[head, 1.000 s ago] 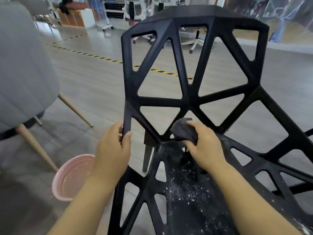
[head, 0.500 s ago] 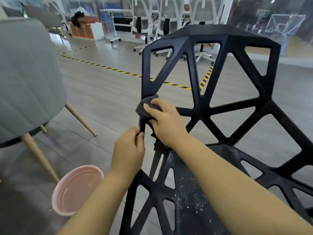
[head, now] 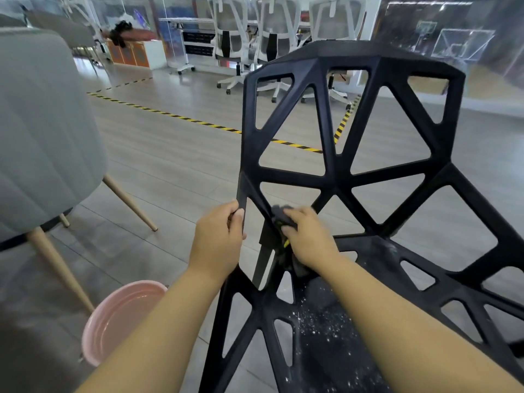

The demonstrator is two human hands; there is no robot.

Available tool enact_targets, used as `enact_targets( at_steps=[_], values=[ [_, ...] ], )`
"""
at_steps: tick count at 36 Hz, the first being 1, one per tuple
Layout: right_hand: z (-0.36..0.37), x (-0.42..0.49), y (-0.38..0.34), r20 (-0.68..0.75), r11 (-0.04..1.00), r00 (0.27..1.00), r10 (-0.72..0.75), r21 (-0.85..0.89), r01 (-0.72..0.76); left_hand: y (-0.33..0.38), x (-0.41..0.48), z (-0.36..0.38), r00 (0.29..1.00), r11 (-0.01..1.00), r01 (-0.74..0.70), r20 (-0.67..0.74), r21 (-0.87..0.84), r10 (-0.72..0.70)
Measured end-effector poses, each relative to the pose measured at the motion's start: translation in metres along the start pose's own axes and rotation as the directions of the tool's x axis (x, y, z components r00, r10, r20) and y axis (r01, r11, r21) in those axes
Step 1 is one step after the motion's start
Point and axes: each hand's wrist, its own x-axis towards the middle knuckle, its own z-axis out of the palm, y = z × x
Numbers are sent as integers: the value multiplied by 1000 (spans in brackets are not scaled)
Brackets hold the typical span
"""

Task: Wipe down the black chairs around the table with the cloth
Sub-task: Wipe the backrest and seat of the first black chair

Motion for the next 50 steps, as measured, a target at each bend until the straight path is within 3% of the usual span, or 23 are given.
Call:
enact_targets(
  at_steps=[2,4,10,16,20,24,28,32,38,42,44,47,50],
  values=[
    [-11,10,-24,-147,986,989,-35,156,58,-1,0,-1,1000,1000,-14,7,6,14],
    [-20,19,-47,-203,970,976,-80,211,124,0,-1,-3,999,999,-29,18,37,29],
    [-8,14,-73,-121,968,983,-139,195,161,-10,-12,-19,991,988,-75,121,134,59],
    [3,-48,-55,-101,941,944,-315,100,324,-15,-40,-26,994,1000,-28,105,-13,29],
    [8,-81,-44,-32,889,890,-454,55,456,-15,-52,-18,997,987,73,48,-143,-67],
    [14,-69,-48,-88,903,902,-424,43,428,-10,-59,-10,991,973,118,-35,-198,-128],
    [16,-41,-58,-192,947,935,-299,59,315,-10,-54,-9,995,989,81,-50,-124,-87],
    [18,-41,-60,-212,953,941,-264,94,288,-11,-49,-8,997,998,52,-46,-42,-54],
    [31,-101,-45,-137,907,903,-407,57,417,-8,-50,-11,999,999,41,-32,-16,-42],
    [41,-124,-25,-85,866,861,-501,-58,497,-6,-57,-11,999,998,41,-5,39,-41],
    [42,-120,-18,-45,890,891,-451,-98,446,-7,-59,-12,999,996,50,12,67,-51],
    [43,-100,-12,15,970,984,-175,-169,175,-6,-60,-12,998,991,58,13,117,-60],
    [45,-71,-8,102,971,995,23,-238,2,-5,-60,-12,996,990,88,-16,106,-87]
  ],
)
